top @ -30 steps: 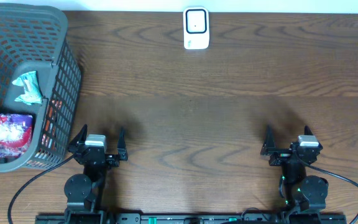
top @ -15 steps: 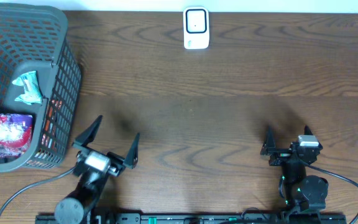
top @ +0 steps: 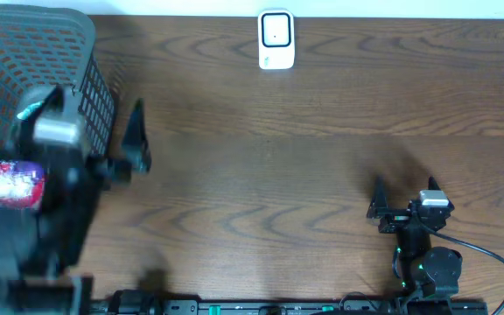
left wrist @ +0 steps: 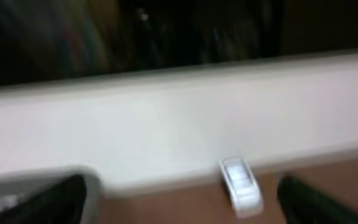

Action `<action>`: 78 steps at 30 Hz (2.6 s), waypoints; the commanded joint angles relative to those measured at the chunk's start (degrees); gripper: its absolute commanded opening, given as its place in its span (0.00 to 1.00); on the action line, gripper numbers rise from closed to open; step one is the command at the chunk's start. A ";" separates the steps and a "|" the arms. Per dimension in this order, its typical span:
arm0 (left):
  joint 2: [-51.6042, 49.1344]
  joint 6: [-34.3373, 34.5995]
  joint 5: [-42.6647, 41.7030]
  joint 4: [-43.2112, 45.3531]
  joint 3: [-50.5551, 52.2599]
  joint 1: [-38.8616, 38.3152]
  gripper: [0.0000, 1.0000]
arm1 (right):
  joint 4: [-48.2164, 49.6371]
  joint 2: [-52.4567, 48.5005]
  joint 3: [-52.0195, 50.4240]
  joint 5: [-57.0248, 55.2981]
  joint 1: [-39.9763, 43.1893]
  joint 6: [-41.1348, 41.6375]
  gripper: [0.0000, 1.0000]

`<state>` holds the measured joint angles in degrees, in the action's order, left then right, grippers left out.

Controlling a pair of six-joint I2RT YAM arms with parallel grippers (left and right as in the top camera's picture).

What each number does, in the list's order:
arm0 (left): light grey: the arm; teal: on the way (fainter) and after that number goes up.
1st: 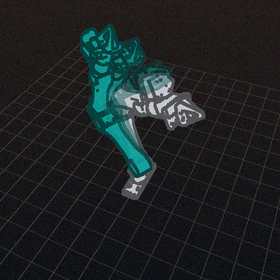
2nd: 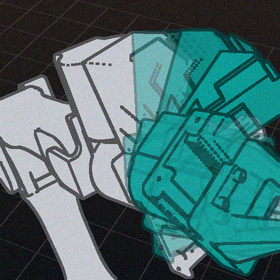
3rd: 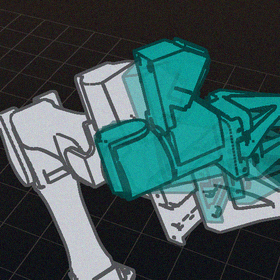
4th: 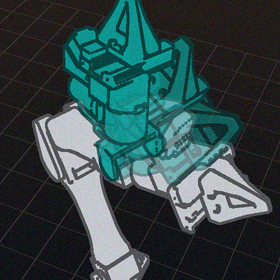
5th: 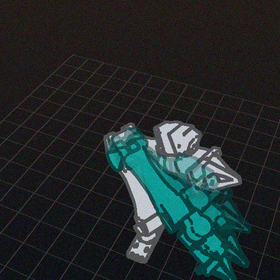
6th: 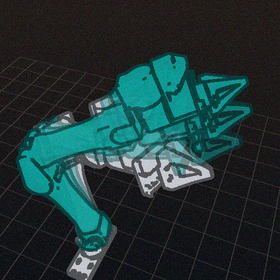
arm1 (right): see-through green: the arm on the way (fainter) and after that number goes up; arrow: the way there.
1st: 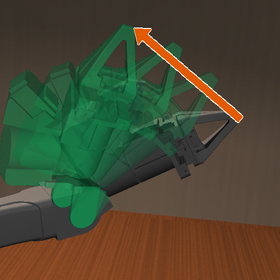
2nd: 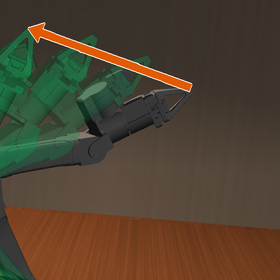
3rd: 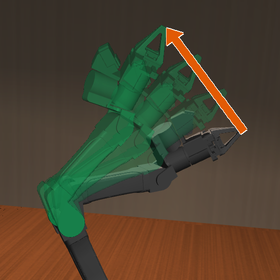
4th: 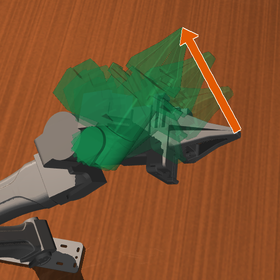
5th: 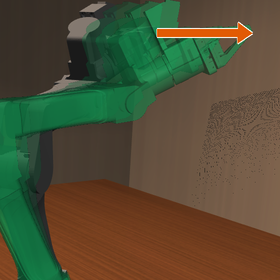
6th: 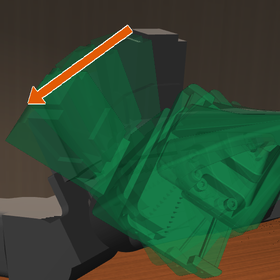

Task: Scan the item barcode
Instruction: 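Reach the left gripper into the basket and grasp the red-purple bag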

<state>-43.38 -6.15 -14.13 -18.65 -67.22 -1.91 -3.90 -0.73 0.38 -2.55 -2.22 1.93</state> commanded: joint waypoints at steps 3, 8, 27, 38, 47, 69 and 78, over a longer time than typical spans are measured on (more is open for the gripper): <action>-15.56 -1.97 2.23 -11.96 -17.16 0.37 0.98 | -0.17 0.09 -0.07 -0.13 -0.02 0.59 0.99; -27.47 4.39 25.62 -21.38 -31.39 5.35 0.98 | -0.17 0.09 -0.07 -0.13 -0.02 0.59 0.99; -53.00 41.90 37.00 -49.33 -37.99 31.56 0.98 | -0.17 0.09 -0.07 -0.13 -0.02 0.59 0.99; -63.17 52.48 37.40 -47.56 -29.92 32.48 0.98 | -0.17 0.09 -0.07 -0.13 -0.02 0.59 0.99; -69.99 52.63 43.91 -40.11 -27.47 32.50 0.98 | -0.17 0.09 -0.07 -0.13 -0.02 0.59 0.99; -79.73 46.99 43.34 -41.70 -26.64 32.92 0.15 | -0.17 0.09 -0.07 -0.13 -0.02 0.59 0.99; -69.57 43.19 43.04 -44.83 -30.86 32.68 0.07 | -0.17 0.09 -0.07 -0.13 -0.02 0.59 0.99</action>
<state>-121.21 38.61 28.34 -63.02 -94.43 30.70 -3.86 -0.73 0.38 -2.55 -2.22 1.96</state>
